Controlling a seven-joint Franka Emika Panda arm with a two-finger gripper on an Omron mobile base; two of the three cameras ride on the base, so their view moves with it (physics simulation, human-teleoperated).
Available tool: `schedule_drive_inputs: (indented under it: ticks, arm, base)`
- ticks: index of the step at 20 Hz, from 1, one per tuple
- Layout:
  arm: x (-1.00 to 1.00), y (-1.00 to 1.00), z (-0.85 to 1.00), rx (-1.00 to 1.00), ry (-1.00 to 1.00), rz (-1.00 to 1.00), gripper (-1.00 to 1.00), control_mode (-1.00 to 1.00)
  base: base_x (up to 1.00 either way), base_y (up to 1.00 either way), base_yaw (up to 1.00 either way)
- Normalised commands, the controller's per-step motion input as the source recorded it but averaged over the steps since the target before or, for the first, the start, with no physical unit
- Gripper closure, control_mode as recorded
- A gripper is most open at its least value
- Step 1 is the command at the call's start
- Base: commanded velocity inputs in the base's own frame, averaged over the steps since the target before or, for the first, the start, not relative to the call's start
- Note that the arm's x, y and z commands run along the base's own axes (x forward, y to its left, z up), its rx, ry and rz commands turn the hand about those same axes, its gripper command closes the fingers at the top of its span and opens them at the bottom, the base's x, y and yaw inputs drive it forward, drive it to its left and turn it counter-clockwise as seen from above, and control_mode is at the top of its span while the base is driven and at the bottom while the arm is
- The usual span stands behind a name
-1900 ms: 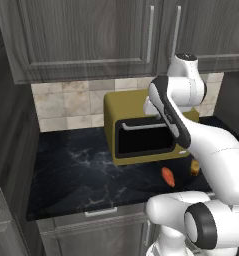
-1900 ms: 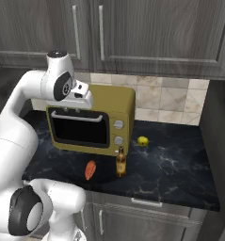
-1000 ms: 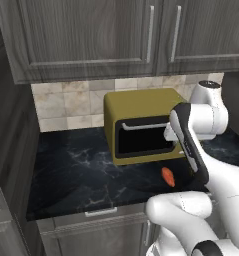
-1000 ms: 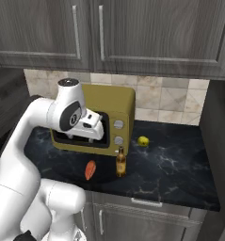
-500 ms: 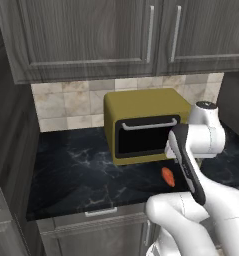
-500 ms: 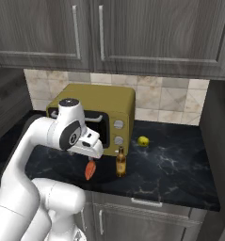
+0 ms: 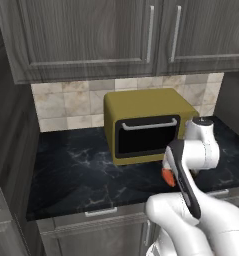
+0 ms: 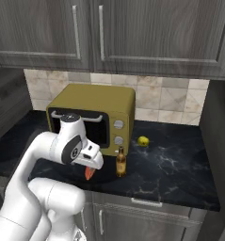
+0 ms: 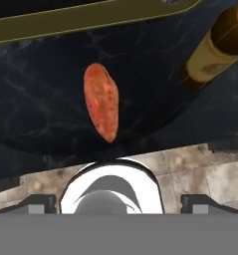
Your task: Place the beer on the top shelf of the fridge to keep it out of children's reach, and place the sweet potato and pear on lower shelves for easy access.
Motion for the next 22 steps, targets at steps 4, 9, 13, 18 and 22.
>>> schedule_drive_inputs:
  ticks: [4, 9, 13, 18, 22]
  arm:
    - [0.14, 0.0, -0.38, 0.0, 0.0, 0.0, -1.0, -1.0]
    - [0.17, 0.0, -0.33, 0.0, 0.0, 0.0, -1.0, -1.0]
    - [0.19, 0.0, -0.21, 0.0, 0.0, 0.0, -1.0, -1.0]
    - [0.2, 0.0, -0.19, 0.0, 0.0, 0.0, -1.0, -1.0]
    - [0.19, 0.04, -0.27, 0.0, 0.0, 0.0, -1.0, -1.0]
  base:
    - [0.0, 0.0, 0.0]
    - [0.0, 0.0, 0.0]
    - [0.0, 0.0, 0.0]
    - [0.0, 0.0, 0.0]
    - [0.0, 0.0, 0.0]
